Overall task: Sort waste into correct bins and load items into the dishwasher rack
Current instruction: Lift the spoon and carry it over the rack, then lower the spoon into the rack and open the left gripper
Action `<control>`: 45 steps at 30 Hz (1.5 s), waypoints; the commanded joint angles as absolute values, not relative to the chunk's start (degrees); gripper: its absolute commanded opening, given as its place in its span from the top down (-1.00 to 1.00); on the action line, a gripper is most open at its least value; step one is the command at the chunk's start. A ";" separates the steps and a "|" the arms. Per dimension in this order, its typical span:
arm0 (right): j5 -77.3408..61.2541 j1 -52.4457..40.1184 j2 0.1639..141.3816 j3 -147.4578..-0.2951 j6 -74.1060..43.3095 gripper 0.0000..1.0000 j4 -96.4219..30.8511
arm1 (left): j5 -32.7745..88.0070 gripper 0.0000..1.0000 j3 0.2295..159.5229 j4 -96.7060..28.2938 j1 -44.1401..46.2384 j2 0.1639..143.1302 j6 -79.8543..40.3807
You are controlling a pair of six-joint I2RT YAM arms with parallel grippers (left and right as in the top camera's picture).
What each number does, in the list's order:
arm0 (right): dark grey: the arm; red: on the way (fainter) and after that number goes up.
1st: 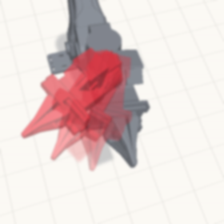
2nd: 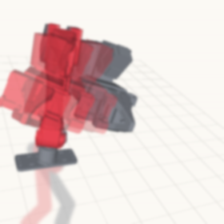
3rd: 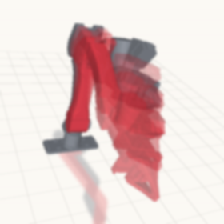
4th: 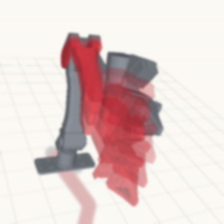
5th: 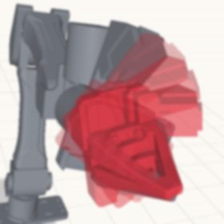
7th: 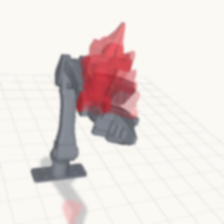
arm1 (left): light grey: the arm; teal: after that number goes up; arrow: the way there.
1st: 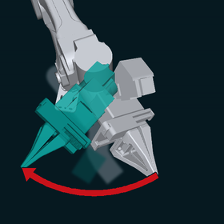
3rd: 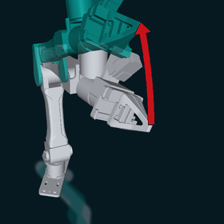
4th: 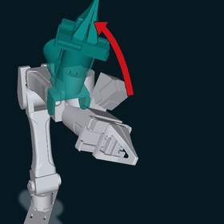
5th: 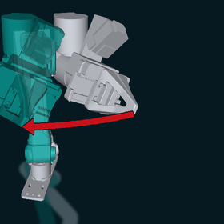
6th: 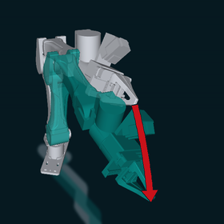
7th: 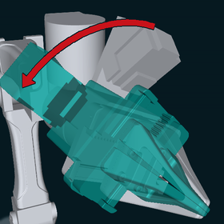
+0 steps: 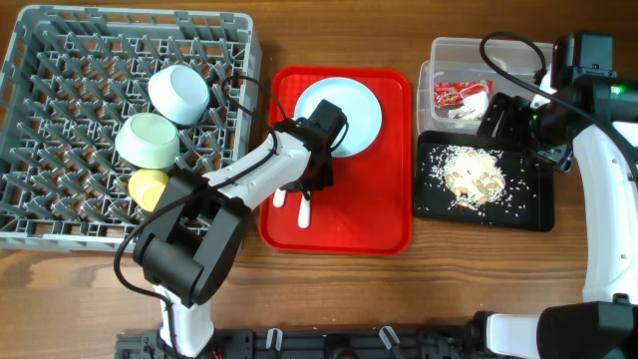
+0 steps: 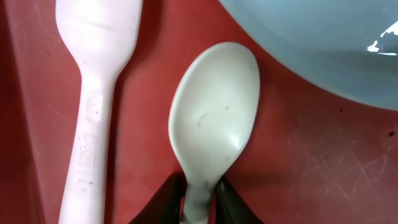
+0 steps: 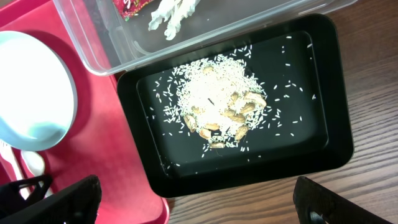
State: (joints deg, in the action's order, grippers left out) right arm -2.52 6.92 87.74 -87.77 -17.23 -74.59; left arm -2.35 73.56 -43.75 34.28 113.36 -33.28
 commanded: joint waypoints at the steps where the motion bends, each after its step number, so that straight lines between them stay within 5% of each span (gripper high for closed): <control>1: -2.55 7.05 86.46 -88.03 -16.49 -1.00 -74.96 | -2.00 0.86 72.23 -43.57 34.28 114.21 -31.75; 14: -2.55 7.05 86.46 -88.03 -16.49 -0.99 -75.13 | -5.39 0.92 72.51 -46.11 33.74 102.24 -27.16; 26: -2.55 7.05 86.46 -88.03 -16.49 -0.99 -75.09 | -13.58 0.92 72.77 -47.40 17.32 83.99 -15.99; 33: -2.55 7.05 86.46 -88.03 -16.51 -1.00 -75.00 | -7.75 0.92 72.75 -45.87 6.94 86.11 -11.81; 44: -2.57 7.05 86.46 -88.03 -16.51 -0.99 -75.05 | -1.93 0.92 72.75 -45.47 6.07 95.55 -11.79; 45: -2.57 7.05 86.46 -88.03 -16.49 -0.99 -75.07 | -1.96 0.80 72.75 -45.54 6.07 95.81 -11.75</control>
